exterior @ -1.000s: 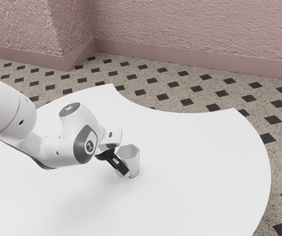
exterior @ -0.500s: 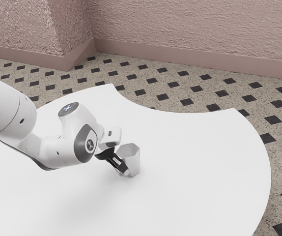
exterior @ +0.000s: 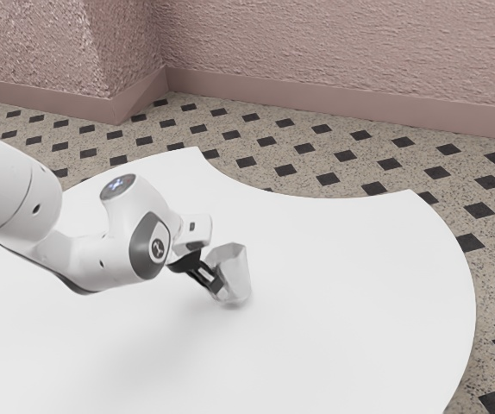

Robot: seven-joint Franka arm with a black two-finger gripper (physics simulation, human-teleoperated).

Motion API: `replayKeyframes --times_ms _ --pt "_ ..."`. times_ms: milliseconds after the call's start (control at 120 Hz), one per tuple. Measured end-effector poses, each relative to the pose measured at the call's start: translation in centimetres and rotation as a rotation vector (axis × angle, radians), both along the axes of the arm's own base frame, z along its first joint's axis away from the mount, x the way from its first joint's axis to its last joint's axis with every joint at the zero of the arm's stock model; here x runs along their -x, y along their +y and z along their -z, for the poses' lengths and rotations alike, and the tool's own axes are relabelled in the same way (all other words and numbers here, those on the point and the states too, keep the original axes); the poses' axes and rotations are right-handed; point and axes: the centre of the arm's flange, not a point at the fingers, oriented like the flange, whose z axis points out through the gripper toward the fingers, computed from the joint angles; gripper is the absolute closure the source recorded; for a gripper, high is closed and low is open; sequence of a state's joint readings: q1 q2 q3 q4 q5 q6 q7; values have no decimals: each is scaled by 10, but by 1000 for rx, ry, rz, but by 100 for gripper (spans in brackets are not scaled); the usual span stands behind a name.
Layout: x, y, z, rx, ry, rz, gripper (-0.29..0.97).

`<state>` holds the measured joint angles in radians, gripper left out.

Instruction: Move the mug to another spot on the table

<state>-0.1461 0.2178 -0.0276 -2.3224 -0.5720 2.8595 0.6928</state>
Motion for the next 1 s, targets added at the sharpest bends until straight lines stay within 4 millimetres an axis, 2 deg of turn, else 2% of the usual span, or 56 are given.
replayKeyframes --times_ms 233,333,433,542,667,850,1000 --pt "-5 8 -13 -14 -62 -27 57" --pt "-7 19 -20 -21 -96 -58 59" --pt "-9 39 -21 -29 -117 -105 60" --pt "-10 59 -19 -38 -127 -146 60" --pt "-11 71 -16 -46 -133 -172 63" --pt "-11 89 -11 -52 -131 -207 62" --pt "-20 109 -2 -56 -129 -244 61"
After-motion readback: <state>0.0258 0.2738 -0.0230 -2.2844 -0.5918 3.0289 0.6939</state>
